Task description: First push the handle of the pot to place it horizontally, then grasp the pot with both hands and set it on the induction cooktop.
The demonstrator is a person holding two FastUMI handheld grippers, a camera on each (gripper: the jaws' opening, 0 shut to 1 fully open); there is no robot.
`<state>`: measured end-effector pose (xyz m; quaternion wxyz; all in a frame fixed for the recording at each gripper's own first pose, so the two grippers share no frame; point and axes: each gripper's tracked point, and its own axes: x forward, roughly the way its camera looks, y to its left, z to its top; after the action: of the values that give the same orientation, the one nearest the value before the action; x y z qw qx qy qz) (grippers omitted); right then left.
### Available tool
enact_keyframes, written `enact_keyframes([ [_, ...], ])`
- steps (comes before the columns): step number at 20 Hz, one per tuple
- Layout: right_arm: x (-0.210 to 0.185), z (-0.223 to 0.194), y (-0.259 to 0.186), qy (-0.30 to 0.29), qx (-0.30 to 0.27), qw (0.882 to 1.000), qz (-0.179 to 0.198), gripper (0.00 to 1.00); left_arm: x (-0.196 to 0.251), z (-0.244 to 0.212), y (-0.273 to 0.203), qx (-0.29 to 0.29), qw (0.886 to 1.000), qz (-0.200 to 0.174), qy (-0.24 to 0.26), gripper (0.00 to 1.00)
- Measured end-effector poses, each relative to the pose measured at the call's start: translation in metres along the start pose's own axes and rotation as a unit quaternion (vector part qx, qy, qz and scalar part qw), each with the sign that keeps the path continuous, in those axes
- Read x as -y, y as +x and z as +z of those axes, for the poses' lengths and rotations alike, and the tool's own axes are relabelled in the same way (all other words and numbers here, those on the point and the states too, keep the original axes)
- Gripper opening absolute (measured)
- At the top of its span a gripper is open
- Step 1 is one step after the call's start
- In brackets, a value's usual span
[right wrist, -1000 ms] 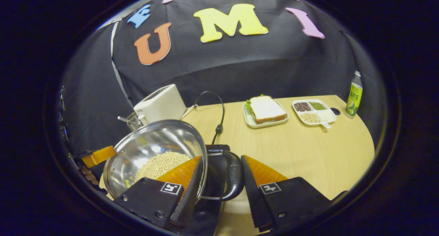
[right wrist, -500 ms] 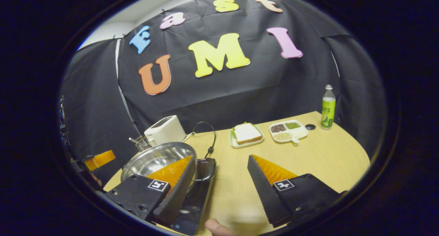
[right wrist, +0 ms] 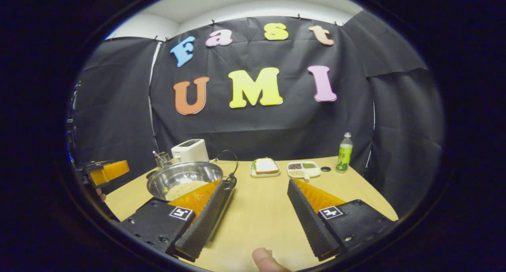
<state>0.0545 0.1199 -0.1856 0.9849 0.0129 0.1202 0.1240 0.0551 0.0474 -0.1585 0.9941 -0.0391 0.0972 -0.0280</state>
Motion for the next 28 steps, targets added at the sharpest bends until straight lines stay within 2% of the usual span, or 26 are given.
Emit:
enact_keyframes([
  [1,0.005,0.005,-0.011,0.003,0.009,1.0,-0.005,0.96,0.004,0.004,-0.006,0.002,1.0,0.001,0.004,0.95],
  [3,0.015,0.013,-0.032,0.013,0.018,1.0,-0.013,1.0,0.012,0.013,-0.019,0.009,1.0,-0.001,0.014,0.95],
  [4,0.021,0.018,-0.042,0.017,0.021,0.999,-0.017,0.96,0.016,0.019,-0.026,0.013,1.0,-0.003,0.016,0.95],
  [5,0.028,0.025,-0.051,0.019,0.026,0.999,-0.022,1.0,0.021,0.024,-0.032,0.016,1.0,-0.004,0.017,0.95],
  [6,0.036,0.033,-0.062,0.02,0.034,0.999,-0.031,0.96,0.027,0.028,-0.041,0.017,1.0,-0.005,0.016,0.94],
  [14,0.09,0.075,-0.137,0.017,0.071,0.995,-0.073,0.96,0.071,0.088,-0.096,0.075,0.997,-0.019,0.03,0.95],
  [15,0.093,0.08,-0.144,0.019,0.08,0.994,-0.074,1.0,0.074,0.092,-0.102,0.08,0.996,-0.015,0.034,0.94],
  [16,0.097,0.087,-0.153,0.021,0.094,0.993,-0.074,0.96,0.074,0.095,-0.11,0.083,0.996,-0.007,0.036,0.94],
  [17,0.101,0.094,-0.16,0.021,0.11,0.991,-0.077,1.0,0.074,0.099,-0.117,0.086,0.996,0.003,0.038,0.94],
  [18,0.103,0.099,-0.168,0.023,0.123,0.989,-0.081,1.0,0.074,0.101,-0.124,0.089,0.995,0.012,0.04,0.94],
  [20,0.101,0.1,-0.183,0.024,0.134,0.988,-0.078,0.95,0.08,0.101,-0.139,0.094,0.995,0.019,0.041,0.94],
  [22,0.089,0.101,-0.196,0.021,0.142,0.988,-0.059,0.96,0.089,0.1,-0.151,0.105,0.993,0.01,0.047,0.94],
  [23,0.085,0.103,-0.2,0.019,0.147,0.988,-0.051,1.0,0.091,0.102,-0.155,0.112,0.992,0.006,0.048,0.94],
  [24,0.081,0.103,-0.203,0.015,0.151,0.987,-0.043,0.96,0.092,0.102,-0.16,0.115,0.992,0.003,0.048,0.94],
  [25,0.08,0.102,-0.206,0.009,0.155,0.987,-0.04,0.96,0.094,0.099,-0.165,0.114,0.992,-0.002,0.047,0.94],
  [26,0.079,0.102,-0.206,0.003,0.157,0.987,-0.04,1.0,0.096,0.098,-0.169,0.115,0.992,-0.008,0.048,0.94],
  [27,0.079,0.101,-0.207,-0.003,0.159,0.986,-0.041,1.0,0.096,0.1,-0.172,0.119,0.992,-0.011,0.048,0.94],
  [28,0.078,0.1,-0.206,-0.009,0.16,0.986,-0.043,0.96,0.096,0.102,-0.176,0.122,0.991,-0.011,0.048,0.94],
])
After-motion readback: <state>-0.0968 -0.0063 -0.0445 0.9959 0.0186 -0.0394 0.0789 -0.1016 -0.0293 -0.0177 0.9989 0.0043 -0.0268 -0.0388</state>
